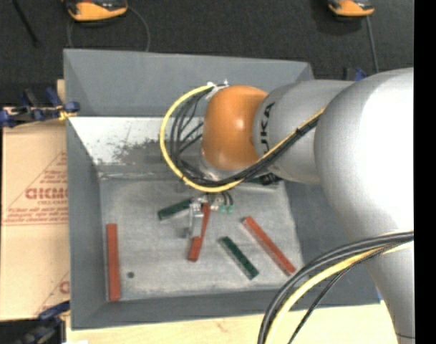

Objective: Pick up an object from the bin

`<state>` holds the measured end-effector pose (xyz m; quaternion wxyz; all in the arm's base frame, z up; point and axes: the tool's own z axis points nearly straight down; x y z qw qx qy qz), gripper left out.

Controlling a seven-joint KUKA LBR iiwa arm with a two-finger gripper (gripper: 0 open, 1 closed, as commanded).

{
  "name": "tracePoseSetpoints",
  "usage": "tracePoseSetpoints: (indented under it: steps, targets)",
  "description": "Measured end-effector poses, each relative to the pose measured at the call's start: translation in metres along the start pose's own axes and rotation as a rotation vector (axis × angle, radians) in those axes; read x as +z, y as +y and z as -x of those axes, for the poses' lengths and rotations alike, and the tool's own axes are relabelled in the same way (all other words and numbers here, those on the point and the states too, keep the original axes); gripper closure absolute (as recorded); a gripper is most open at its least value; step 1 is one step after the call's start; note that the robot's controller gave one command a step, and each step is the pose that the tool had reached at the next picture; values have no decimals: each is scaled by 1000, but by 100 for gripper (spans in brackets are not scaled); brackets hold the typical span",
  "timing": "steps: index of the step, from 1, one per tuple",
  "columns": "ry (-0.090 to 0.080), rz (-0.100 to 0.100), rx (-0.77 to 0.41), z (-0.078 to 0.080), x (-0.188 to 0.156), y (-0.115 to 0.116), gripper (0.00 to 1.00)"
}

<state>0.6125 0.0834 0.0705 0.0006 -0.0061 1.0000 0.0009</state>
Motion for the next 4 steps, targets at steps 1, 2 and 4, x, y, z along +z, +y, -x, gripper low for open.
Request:
tracePoseSetpoints:
  steps: [1, 2, 4]
  targets:
    - [-4, 1, 0, 2, -2, 0, 0]
    - [-4, 0, 1, 2, -2, 0, 100]
    - [-11, 1, 2, 7, -127, 0, 100]
